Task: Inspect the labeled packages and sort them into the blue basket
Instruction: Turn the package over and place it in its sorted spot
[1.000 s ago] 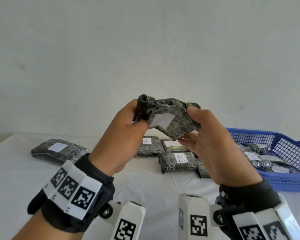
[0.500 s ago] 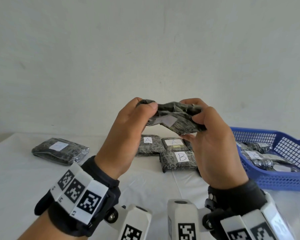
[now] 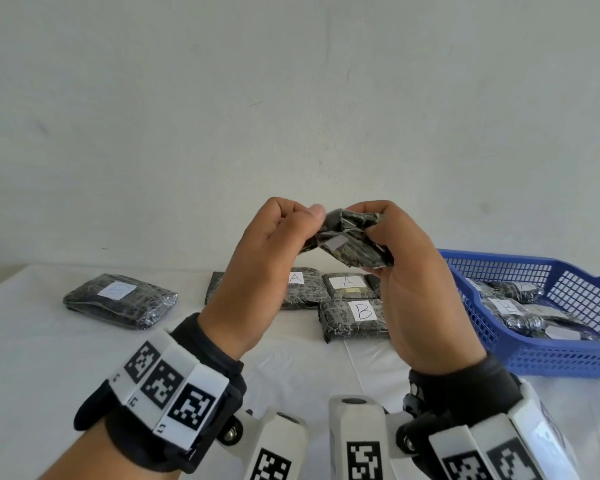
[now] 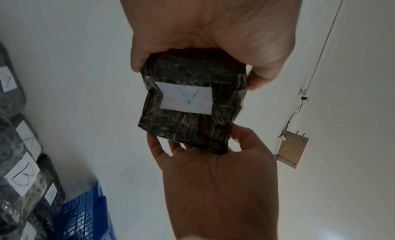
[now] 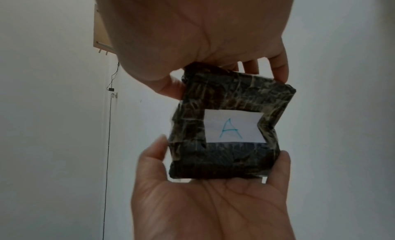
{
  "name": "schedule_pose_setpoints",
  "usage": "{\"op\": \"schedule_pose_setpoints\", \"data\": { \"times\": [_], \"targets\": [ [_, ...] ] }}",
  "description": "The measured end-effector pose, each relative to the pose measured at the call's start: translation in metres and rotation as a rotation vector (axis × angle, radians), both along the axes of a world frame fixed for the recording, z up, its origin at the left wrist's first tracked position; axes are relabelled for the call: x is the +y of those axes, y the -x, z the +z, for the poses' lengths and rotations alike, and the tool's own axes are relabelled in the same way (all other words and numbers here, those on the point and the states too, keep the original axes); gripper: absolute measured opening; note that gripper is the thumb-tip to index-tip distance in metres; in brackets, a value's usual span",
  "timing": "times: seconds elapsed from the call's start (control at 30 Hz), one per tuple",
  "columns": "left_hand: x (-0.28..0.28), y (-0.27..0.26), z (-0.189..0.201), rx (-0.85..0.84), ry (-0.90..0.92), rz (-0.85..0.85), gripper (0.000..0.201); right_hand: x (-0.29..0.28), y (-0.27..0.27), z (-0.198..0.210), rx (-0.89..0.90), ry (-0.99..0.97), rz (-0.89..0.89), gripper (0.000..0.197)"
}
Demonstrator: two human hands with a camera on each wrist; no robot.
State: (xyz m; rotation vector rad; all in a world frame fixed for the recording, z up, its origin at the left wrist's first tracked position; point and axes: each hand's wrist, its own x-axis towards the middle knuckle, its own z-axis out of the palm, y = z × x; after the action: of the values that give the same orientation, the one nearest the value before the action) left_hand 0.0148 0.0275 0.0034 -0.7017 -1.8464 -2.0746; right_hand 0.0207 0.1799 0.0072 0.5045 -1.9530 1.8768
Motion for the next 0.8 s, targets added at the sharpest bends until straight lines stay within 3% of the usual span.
{"op": "schedule_pose_setpoints", "data": {
  "times": [0.2,0.43,0.53,0.6,0.7,0.8],
  "targets": [
    [-0.001,0.003,-0.002,-0.114,0.040,0.001,0.033,0.002,-0.002,0.000,-0.092,-0.057,-0.003,0.037],
    [-0.004,0.005,0.001,-0.209,0.104,0.046,0.048,0.010,0.000,0.001,-0.076,-0.083,0.032,0.032],
    [-0.007,0.005,0.007,-0.405,-0.051,-0.041,0.037,0.018,0.005,0.000,0.006,-0.152,-0.145,0.015],
    [-0.012,0.003,0.011,-0.482,-0.112,-0.152,0.043,0.024,0.008,0.000,0.014,-0.180,-0.223,0.008],
    [-0.017,0.000,0.014,-0.507,-0.087,-0.284,0.050,0.030,0.006,0.001,-0.007,-0.178,-0.236,0.005],
    [-0.018,-0.001,0.015,-0.464,0.011,-0.229,0.045,0.037,0.001,0.008,0.007,-0.174,-0.241,0.006]
  ]
}}
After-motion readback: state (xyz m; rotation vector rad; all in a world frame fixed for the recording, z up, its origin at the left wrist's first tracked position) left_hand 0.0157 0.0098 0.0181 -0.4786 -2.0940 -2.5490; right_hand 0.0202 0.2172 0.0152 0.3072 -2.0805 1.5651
